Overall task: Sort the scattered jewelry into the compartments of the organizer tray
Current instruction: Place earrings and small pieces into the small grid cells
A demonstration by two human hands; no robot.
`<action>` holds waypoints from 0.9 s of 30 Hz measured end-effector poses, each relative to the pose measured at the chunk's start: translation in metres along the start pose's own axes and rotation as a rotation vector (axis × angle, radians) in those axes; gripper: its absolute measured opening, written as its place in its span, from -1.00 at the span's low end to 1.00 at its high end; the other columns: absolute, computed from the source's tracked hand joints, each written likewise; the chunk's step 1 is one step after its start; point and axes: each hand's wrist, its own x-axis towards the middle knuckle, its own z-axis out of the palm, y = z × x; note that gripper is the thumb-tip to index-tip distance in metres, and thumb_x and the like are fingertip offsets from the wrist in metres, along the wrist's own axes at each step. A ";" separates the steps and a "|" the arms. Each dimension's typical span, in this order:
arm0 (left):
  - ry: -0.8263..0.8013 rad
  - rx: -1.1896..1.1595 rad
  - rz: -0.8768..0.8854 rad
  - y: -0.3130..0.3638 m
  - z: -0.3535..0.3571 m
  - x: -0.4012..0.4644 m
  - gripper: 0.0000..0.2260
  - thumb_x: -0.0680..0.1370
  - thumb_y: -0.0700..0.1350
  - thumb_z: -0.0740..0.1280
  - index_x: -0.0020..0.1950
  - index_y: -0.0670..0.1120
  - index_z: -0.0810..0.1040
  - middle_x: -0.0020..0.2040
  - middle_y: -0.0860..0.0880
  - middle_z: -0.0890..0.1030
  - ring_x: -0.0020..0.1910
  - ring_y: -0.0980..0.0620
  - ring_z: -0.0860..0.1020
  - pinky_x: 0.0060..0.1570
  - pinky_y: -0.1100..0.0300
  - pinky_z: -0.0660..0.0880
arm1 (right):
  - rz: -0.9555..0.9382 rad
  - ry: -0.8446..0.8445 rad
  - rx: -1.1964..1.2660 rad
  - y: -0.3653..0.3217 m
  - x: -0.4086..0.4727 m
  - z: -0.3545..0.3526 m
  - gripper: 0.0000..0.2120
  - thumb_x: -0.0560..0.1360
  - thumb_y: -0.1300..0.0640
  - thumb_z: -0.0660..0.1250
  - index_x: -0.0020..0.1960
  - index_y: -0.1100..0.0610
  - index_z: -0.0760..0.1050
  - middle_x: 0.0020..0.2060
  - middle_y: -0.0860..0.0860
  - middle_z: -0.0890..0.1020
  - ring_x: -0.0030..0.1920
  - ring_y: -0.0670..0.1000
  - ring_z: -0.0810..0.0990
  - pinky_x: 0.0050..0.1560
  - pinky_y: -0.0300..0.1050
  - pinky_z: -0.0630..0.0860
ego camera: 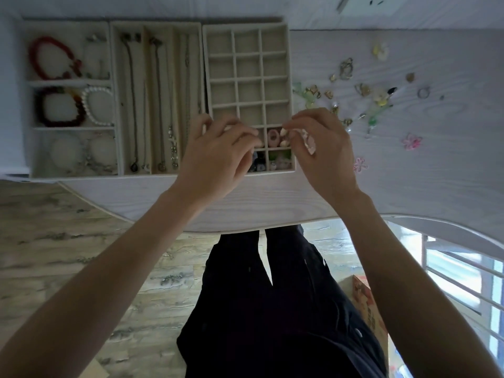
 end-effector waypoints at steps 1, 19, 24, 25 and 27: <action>0.015 -0.050 -0.001 0.005 -0.001 0.009 -0.84 0.54 -0.19 0.29 0.00 -0.08 0.66 0.00 0.03 0.67 0.02 -0.05 0.56 0.10 0.07 0.29 | 0.017 0.014 -0.012 0.002 0.002 -0.010 -0.84 0.49 0.23 0.28 -0.03 0.20 0.62 -0.07 0.10 0.61 -0.05 0.05 0.56 -0.03 -0.25 0.42; -0.278 -0.032 -0.265 0.077 0.051 0.089 -0.82 0.42 -0.08 0.43 -0.01 -0.07 0.62 0.09 -0.11 0.56 0.15 -0.18 0.45 0.10 -0.01 0.30 | -0.012 -0.102 -0.236 0.085 -0.018 -0.048 -0.74 0.30 0.17 0.48 -0.01 0.11 0.61 -0.05 0.10 0.59 -0.04 0.16 0.52 -0.02 -0.01 0.49; -0.268 0.017 -0.236 0.063 0.047 0.068 -0.76 0.42 -0.02 0.35 0.06 -0.02 0.61 0.14 -0.03 0.56 0.16 -0.12 0.42 0.07 0.02 0.21 | -0.153 -0.160 -0.300 0.076 -0.007 -0.019 -0.79 0.26 0.10 0.54 -0.14 0.09 0.60 -0.16 0.03 0.60 -0.12 0.11 0.52 -0.13 -0.11 0.38; -0.262 0.006 -0.235 0.064 0.046 0.066 -0.72 0.42 0.02 0.29 0.09 -0.02 0.60 0.16 -0.02 0.56 0.17 -0.12 0.42 0.08 0.02 0.21 | -0.152 -0.139 -0.314 0.077 -0.006 -0.017 -0.82 0.28 0.10 0.53 -0.17 0.09 0.60 -0.19 0.02 0.61 -0.15 0.09 0.52 -0.15 -0.12 0.37; -0.257 -0.016 -0.242 0.065 0.045 0.065 -0.64 0.44 0.06 0.20 0.15 -0.02 0.58 0.19 -0.01 0.55 0.19 -0.12 0.43 0.11 0.02 0.21 | -0.156 -0.059 -0.307 0.081 -0.006 -0.018 -0.91 0.33 0.15 0.50 -0.22 0.10 0.60 -0.25 0.02 0.61 -0.21 0.09 0.55 -0.25 -0.10 0.47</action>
